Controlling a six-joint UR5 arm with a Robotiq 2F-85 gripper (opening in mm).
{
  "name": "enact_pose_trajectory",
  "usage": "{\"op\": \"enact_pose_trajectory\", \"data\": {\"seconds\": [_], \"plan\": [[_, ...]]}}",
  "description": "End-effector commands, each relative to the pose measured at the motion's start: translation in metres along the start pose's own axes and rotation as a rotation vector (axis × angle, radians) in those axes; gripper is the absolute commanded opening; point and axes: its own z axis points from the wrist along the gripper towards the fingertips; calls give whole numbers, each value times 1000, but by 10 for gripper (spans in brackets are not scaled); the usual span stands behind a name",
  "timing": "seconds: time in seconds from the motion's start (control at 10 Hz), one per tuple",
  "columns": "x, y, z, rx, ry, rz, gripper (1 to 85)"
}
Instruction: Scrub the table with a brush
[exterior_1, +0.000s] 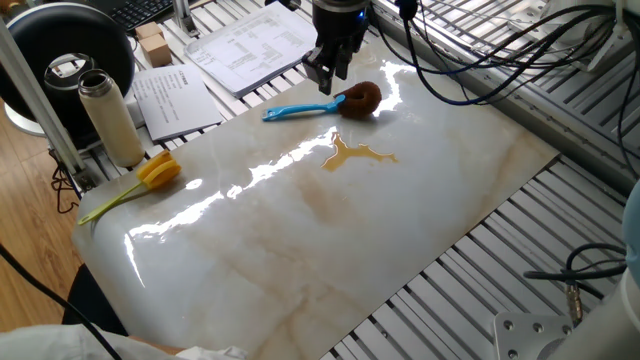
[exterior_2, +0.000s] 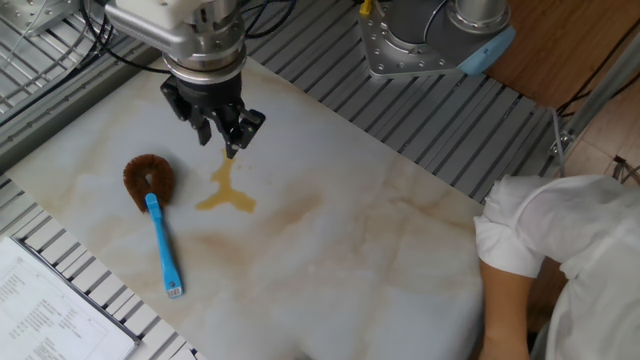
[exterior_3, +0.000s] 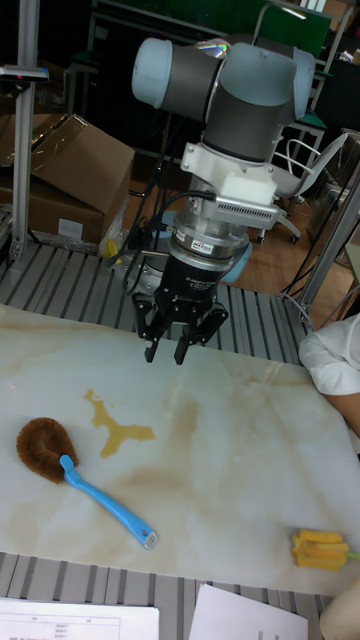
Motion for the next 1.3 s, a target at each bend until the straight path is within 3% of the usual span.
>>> {"op": "enact_pose_trajectory", "data": {"seconds": [0.0,0.2,0.3,0.5,0.6,0.7,0.8,1.0,1.2], "plan": [[-20,2,-4,-20,-83,-122,460],[-17,-9,4,-43,-40,-243,530],[-18,-17,12,-26,-20,-274,530],[-16,-27,15,10,0,-259,530],[-17,-18,15,-26,-10,-222,530],[-20,-18,15,-24,-19,-216,530],[-18,-25,15,4,-10,-232,520],[-8,-20,15,-21,25,-229,513],[-7,-26,16,-4,20,-204,507]]}}
